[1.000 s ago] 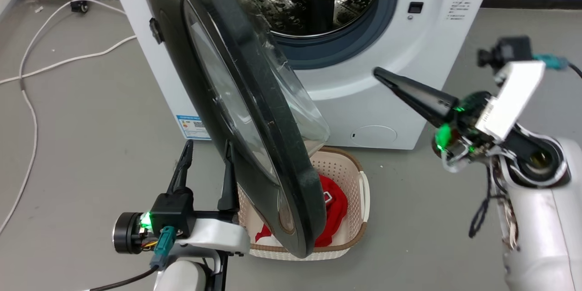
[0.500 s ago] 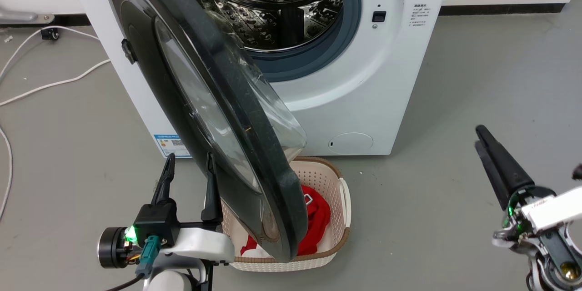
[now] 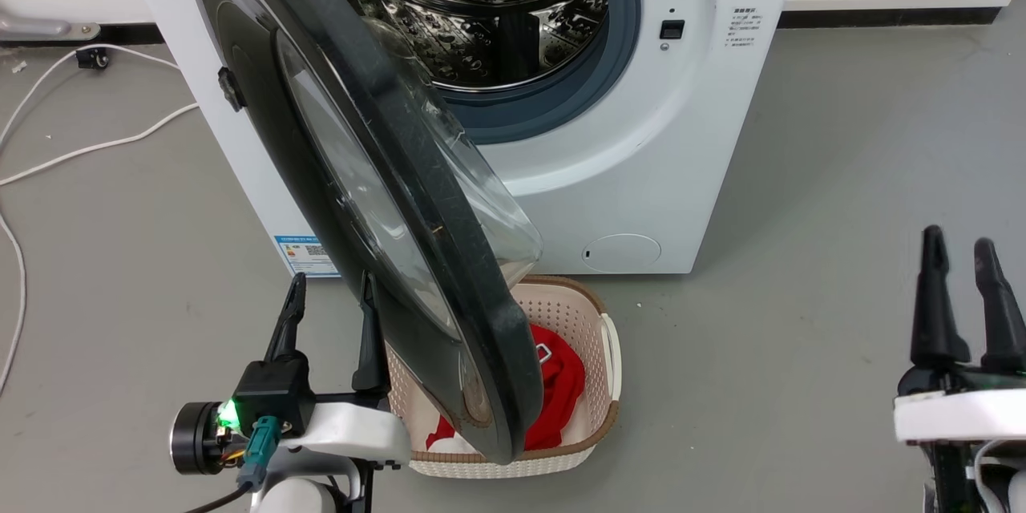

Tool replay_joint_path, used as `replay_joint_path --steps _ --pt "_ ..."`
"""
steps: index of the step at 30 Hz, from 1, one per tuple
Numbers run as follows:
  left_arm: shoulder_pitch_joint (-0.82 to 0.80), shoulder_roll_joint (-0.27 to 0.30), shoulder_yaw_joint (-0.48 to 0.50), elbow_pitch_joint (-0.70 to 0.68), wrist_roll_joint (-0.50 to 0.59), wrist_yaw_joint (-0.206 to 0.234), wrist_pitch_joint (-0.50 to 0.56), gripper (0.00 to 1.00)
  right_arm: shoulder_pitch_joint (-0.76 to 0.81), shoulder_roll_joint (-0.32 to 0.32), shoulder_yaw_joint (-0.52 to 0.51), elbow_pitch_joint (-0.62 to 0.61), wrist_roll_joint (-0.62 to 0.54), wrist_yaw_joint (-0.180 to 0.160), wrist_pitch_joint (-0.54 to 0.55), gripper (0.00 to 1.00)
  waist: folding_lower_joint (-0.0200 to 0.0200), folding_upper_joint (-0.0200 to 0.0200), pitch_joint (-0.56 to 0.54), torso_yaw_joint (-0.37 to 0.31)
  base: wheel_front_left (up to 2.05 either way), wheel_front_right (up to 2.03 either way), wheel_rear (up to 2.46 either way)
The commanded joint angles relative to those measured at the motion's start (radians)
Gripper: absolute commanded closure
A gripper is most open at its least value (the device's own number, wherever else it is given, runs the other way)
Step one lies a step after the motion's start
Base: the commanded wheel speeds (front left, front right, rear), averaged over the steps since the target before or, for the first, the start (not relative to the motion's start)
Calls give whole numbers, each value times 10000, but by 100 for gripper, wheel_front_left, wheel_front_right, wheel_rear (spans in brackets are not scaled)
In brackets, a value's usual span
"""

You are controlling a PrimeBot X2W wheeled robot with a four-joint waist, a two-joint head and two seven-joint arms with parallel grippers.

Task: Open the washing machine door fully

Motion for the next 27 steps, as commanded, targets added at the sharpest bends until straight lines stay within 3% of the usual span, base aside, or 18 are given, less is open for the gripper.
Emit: replay_joint_path --steps 1,6,11,27 --pt "25 -2 -13 -1 64 -8 -25 0 152 -191 95 -99 -744 0 -126 0 1 -1 3 2 0 0 0" --pt "142 -3 30 -25 85 -6 -25 0 340 -188 569 -426 -3614 -3 -445 0 1 -1 -50 -31 0 0 0" --pt "170 -6 31 -17 91 -37 -25 0 650 122 771 -228 -5018 -3 -535 0 1 -1 -142 7 0 0 0" --pt "226 -9 5 28 260 -165 -25 0 753 434 628 904 -5587 -4 -733 0 1 -1 -232 52 0 0 0"
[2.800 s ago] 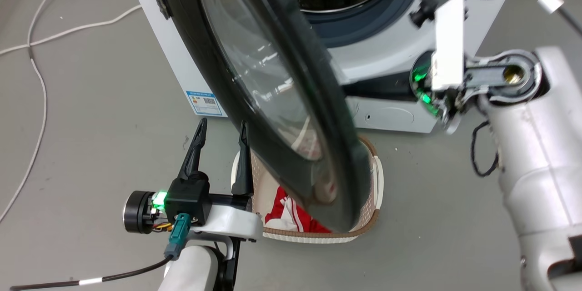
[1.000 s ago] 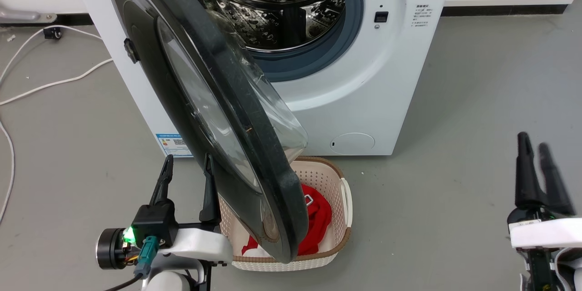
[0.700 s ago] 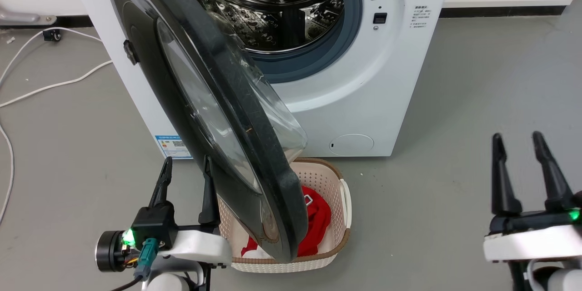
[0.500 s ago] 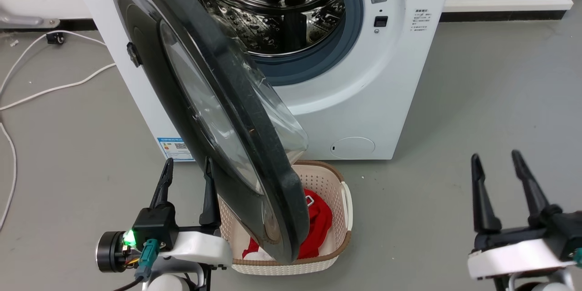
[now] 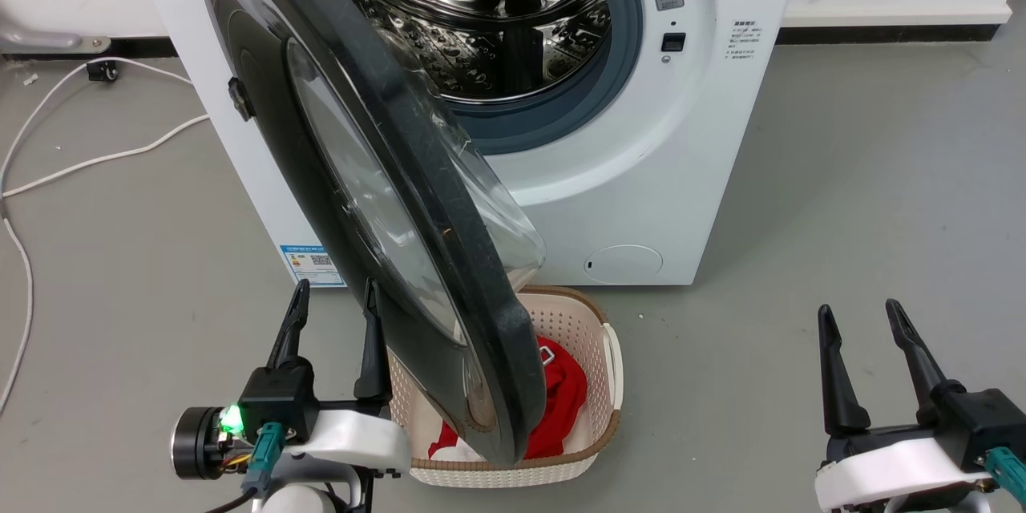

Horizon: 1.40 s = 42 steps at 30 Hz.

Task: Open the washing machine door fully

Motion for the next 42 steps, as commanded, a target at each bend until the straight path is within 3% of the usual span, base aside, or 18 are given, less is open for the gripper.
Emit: replay_joint_path --steps 1,2,3,4,6,19,32,38,42 --pt "99 -6 -7 6 44 -41 -25 0 -58 45 2 22 -54 -10 -61 0 0 0 0 2 0 0 0" --pt "100 -6 -4 13 29 -43 -25 0 -73 47 10 18 -65 -10 -70 0 0 0 -1 4 0 0 0" --pt "95 -6 -2 12 22 -45 -25 21 -85 49 15 11 -52 -10 -76 0 0 0 5 3 0 0 0" --pt "90 -6 2 8 16 -36 -25 54 -92 51 22 6 -34 -10 -73 0 0 0 4 2 0 0 0" --pt "94 -8 -9 5 10 -47 -25 100 -93 54 56 -18 8 -10 -74 0 0 0 9 -2 0 0 0" --pt "-157 -8 14 -550 -19 27 -25 100 -135 54 92 -10 94 -10 -100 0 0 0 147 15 0 0 0" --pt "-787 -7 60 -4503 274 216 -25 100 -159 51 6 46 88 -10 -95 0 0 0 156 52 0 0 0" --pt "-1258 -7 -397 -6382 529 338 -23 100 -194 50 -26 128 81 -10 -96 0 0 0 179 14 0 0 0" --pt "-1433 -5 -1086 -6999 536 93 -22 100 -210 50 -30 153 94 -10 -96 0 0 0 177 -6 0 0 0"
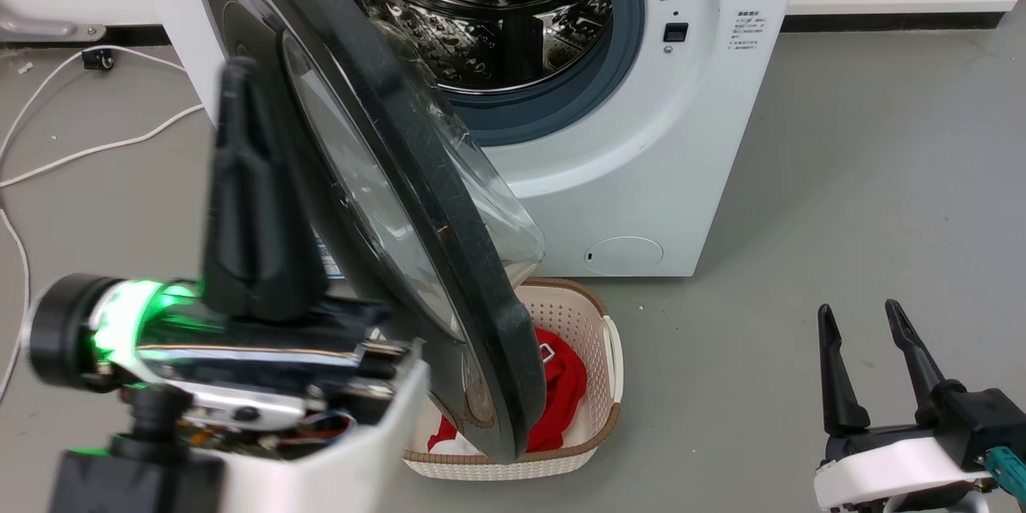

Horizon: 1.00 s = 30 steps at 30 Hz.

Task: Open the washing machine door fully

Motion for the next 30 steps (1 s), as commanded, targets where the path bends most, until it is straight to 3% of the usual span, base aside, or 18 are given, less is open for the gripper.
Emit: replay_joint_path --steps 1,7,15,23,30 --pt "-72 -2 -377 -105 -72 -162 -18 100 -160 25 -11 32 -6 -10 -25 0 0 0 -14 -4 0 0 0" --pt "295 1 -1946 375 -440 -878 -7 100 -102 25 -25 58 58 -10 -26 0 0 0 -66 29 0 0 0" --pt "1186 77 -3920 1617 -1171 -1504 1192 100 -53 24 5 93 140 -10 -24 0 0 0 -86 98 0 0 0" --pt "2416 597 -4258 2625 -1197 -1102 2484 100 102 22 28 111 173 -10 10 0 0 0 -135 183 0 0 0" --pt "2680 744 -4062 3325 -1306 -844 2403 100 152 23 65 69 220 -10 47 0 0 0 -106 268 0 0 0"
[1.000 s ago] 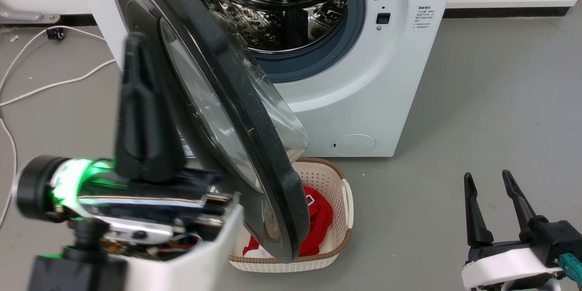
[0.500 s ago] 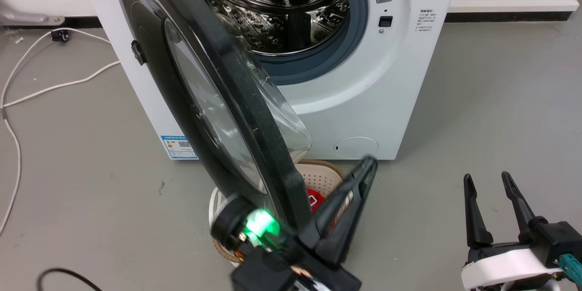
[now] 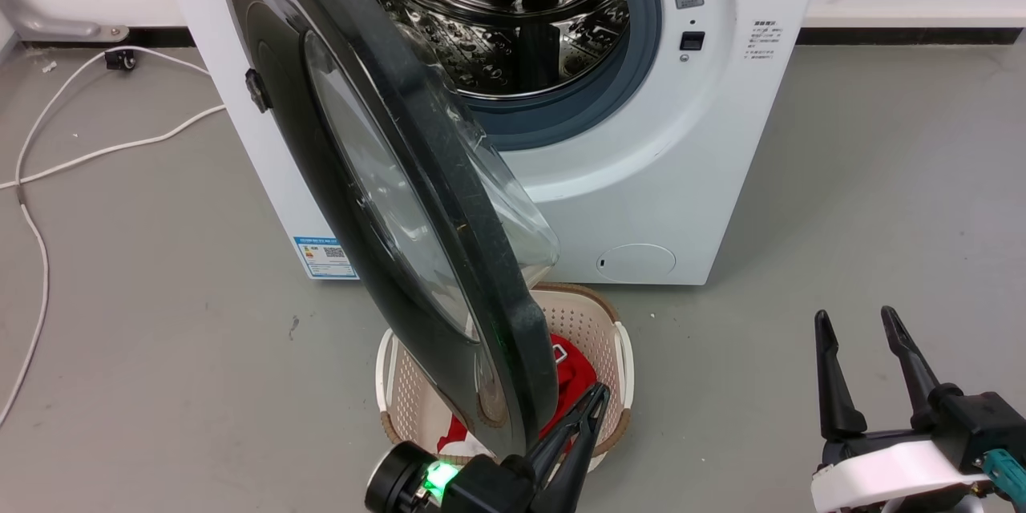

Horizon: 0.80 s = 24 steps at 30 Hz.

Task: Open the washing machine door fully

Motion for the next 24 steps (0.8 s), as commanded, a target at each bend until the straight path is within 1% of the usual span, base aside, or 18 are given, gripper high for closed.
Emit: replay_joint_path --steps 1,6,11,16,24 --pt "-95 -88 28 158 -78 35 -105 100 75 19 21 -21 37 -10 2 0 0 0 21 7 0 0 0" --pt "-732 -441 6 1299 -261 125 -580 100 -87 17 124 -4 106 -10 37 0 0 0 140 -17 0 0 0" --pt "-1283 -634 172 2276 -483 452 -1047 100 -157 17 214 84 218 -10 36 0 0 0 149 -170 0 0 0" --pt "-1762 -707 221 2849 -690 704 -1415 100 -128 17 222 155 330 -10 34 0 0 0 183 -213 0 0 0" --pt "-2333 -753 64 3473 -1215 936 -1863 100 -254 17 333 143 489 -9 -2 0 0 0 243 -230 0 0 0"
